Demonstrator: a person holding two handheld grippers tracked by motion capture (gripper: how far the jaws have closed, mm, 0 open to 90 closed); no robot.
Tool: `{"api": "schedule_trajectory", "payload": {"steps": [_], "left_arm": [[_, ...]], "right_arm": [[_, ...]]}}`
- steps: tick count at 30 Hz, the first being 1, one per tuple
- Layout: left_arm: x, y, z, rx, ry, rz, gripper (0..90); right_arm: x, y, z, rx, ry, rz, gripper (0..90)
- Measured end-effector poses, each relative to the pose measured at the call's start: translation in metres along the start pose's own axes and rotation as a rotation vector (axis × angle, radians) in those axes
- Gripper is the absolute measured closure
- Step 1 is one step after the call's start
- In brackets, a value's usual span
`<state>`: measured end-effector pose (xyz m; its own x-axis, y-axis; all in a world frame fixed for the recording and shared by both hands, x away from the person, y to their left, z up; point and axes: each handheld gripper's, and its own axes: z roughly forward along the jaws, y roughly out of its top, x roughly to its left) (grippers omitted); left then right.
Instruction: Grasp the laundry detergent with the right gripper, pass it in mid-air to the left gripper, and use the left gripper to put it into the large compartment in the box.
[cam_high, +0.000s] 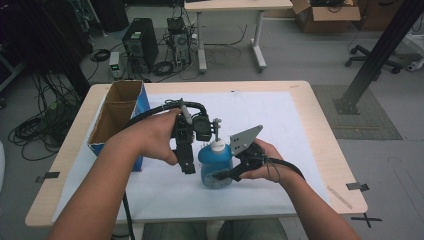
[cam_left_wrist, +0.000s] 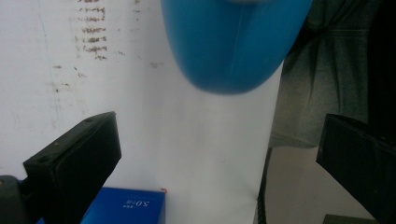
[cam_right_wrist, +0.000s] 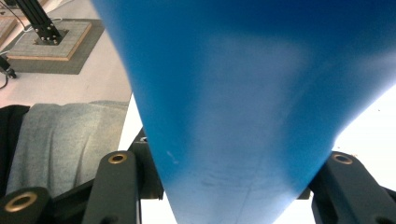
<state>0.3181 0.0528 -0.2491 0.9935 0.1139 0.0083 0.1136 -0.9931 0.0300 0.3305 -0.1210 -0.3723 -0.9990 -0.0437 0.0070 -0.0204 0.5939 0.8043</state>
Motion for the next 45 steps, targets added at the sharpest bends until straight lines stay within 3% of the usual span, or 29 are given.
{"api": "schedule_trajectory", "payload": {"steps": [15,36,45], "left_arm": [[-0.002,0.003,0.003,0.004,-0.008,0.011,0.2],[-0.002,0.007,0.008,0.016,-0.011,0.025,0.2],[-0.002,0.007,0.009,0.015,-0.009,0.016,0.4]], "right_arm": [[-0.002,0.014,0.03,-0.013,0.006,0.01,46.1],[0.001,0.027,0.045,-0.012,0.004,0.014,45.9],[-0.001,0.03,0.047,-0.023,-0.014,-0.011,45.9]]}}
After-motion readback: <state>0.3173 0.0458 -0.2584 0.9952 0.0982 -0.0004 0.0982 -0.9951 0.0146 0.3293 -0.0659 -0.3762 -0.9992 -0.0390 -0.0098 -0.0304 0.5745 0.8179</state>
